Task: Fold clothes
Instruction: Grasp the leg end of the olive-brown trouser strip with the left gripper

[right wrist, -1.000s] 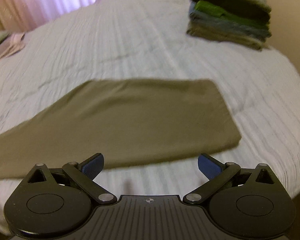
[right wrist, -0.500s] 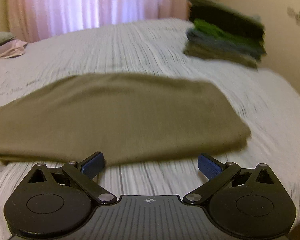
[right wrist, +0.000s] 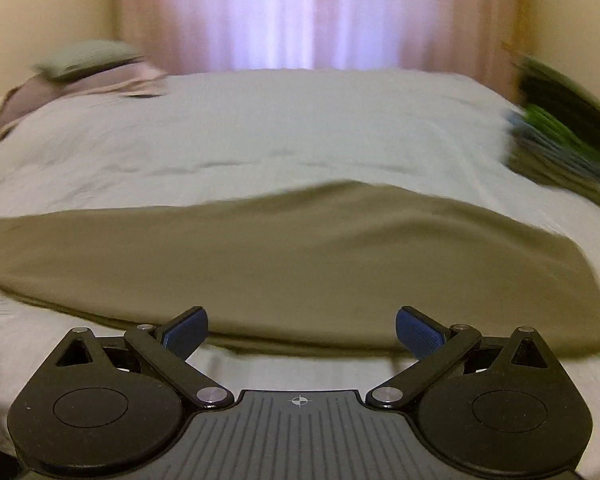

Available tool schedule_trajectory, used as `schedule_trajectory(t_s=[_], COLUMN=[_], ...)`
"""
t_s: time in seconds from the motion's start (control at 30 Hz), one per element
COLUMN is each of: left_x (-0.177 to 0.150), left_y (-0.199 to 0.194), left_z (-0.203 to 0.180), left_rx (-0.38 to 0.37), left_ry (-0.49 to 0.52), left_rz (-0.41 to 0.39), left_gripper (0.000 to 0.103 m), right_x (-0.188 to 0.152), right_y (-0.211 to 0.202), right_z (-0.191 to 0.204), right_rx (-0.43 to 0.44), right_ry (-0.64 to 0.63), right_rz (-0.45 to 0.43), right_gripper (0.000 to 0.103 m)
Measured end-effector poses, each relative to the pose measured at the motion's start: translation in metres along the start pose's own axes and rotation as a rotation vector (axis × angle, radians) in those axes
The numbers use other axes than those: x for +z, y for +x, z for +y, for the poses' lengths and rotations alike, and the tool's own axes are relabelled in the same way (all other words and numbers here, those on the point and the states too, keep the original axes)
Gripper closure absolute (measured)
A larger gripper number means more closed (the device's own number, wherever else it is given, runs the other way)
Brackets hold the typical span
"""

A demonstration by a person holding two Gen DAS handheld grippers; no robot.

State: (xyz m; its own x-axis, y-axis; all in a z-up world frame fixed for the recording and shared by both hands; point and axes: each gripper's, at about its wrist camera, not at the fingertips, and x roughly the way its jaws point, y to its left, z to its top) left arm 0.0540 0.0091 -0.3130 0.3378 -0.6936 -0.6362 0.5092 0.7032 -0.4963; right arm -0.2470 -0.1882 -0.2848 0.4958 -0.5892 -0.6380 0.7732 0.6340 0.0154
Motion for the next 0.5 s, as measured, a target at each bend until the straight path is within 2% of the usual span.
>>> schedule_trajectory(t_s=[0.17, 0.27, 0.33, 0.5], left_x=[0.021, 0.028, 0.030, 0.031], left_y=[0.028, 0.047, 0.057, 0.071], left_z=[0.037, 0.057, 0.065, 0.079], left_rx=[-0.102, -0.147, -0.152, -0.121], left_ry=[-0.259, -0.398, -0.441, -0.467], left_rz=[0.012, 0.015, 0.014, -0.020], left_gripper=[0.063, 0.063, 0.063, 0.067], right_x=[0.009, 0.010, 0.010, 0.008], right_y=[0.014, 0.025, 0.030, 0.036], right_z=[0.066, 0.080, 0.080, 0.085], right_rx=[0.087, 0.101, 0.101, 0.103], right_ry=[-0.083, -0.090, -0.078, -0.071], right_rz=[-0.027, -0.017, -0.009, -0.008], right_gripper=[0.001, 0.001, 0.001, 0.001])
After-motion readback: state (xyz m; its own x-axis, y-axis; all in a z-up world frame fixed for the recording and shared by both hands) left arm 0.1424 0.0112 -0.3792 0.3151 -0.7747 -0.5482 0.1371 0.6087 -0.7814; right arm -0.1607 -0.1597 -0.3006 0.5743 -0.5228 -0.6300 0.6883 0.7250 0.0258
